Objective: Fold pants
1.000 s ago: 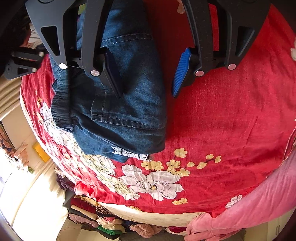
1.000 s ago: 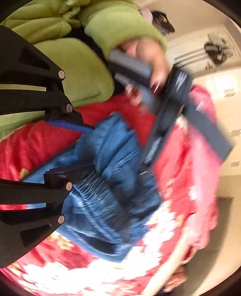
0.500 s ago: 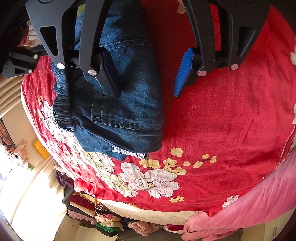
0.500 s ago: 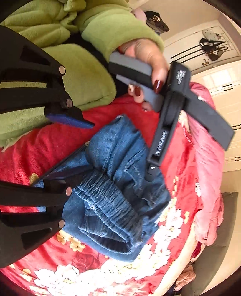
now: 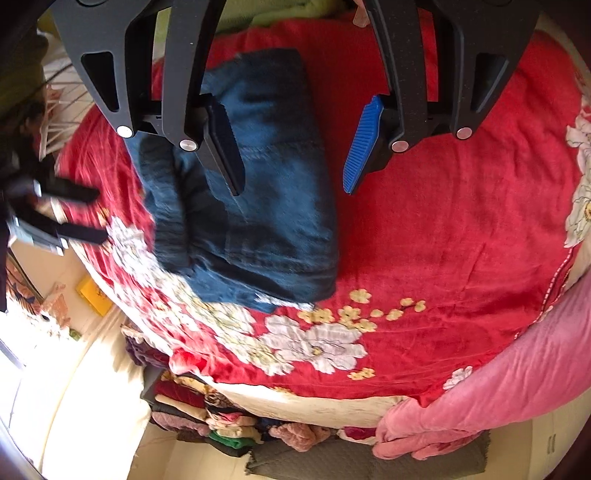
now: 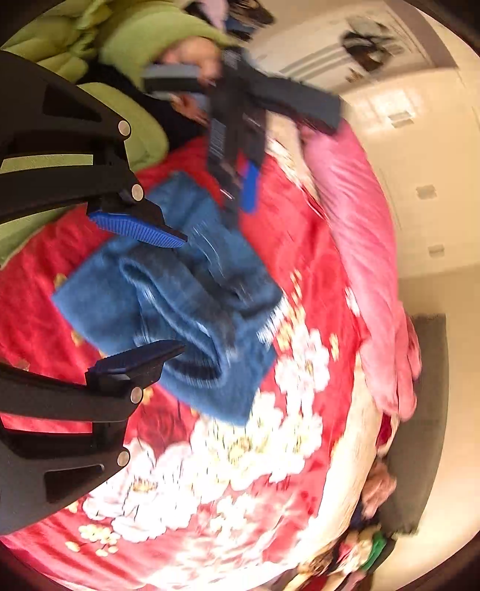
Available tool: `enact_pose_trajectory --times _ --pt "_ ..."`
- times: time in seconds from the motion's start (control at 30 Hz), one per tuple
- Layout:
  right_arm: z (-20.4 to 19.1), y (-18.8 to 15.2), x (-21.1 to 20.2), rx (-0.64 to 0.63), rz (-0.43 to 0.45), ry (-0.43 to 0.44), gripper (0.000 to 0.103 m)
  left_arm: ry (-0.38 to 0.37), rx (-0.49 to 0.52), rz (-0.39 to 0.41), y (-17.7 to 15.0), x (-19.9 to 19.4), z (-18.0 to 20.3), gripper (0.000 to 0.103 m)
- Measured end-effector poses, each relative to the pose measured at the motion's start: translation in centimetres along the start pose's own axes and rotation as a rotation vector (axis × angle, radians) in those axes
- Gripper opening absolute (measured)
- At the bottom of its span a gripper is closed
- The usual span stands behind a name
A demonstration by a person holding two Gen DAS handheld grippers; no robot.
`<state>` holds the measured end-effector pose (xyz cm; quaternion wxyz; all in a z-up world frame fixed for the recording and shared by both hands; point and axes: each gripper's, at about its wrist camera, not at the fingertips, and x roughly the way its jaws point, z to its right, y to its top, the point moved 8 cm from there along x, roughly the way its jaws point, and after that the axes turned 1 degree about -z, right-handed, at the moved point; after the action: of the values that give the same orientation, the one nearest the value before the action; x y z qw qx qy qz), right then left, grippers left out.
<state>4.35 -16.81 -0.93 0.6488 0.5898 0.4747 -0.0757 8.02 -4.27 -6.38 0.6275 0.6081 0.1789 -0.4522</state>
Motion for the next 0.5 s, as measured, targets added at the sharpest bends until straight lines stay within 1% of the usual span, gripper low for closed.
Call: enact_pose_trajectory --times 0.1,0.17,0.2,0.3,0.4,0.43,0.5 --pt "0.5 1.7 0.7 -0.024 0.008 -0.019 0.051 -0.005 0.059 -0.027 -1.2 0.5 1.7 0.047" --pt "0.3 2.8 1.5 -0.055 -0.003 -0.019 0.043 0.025 0.098 -0.054 -2.0 1.3 2.1 0.047" --pt "0.1 3.4 2.3 -0.075 -0.014 -0.019 0.042 0.039 0.105 -0.072 -2.3 1.9 2.0 0.047" --pt "0.3 4.5 4.8 -0.123 -0.055 -0.029 0.040 0.034 0.079 -0.098 -2.8 2.5 1.4 0.048" --pt "0.9 4.7 8.1 -0.181 -0.134 -0.087 0.037 0.025 0.057 -0.105 -3.1 2.7 0.8 0.052" --pt "1.6 4.5 9.4 -0.200 -0.166 -0.137 0.032 0.021 0.053 -0.106 -3.2 2.6 0.8 0.052" --pt "3.0 4.1 11.3 -0.204 -0.214 -0.197 0.030 0.018 0.050 -0.107 -3.3 2.7 0.7 0.052"
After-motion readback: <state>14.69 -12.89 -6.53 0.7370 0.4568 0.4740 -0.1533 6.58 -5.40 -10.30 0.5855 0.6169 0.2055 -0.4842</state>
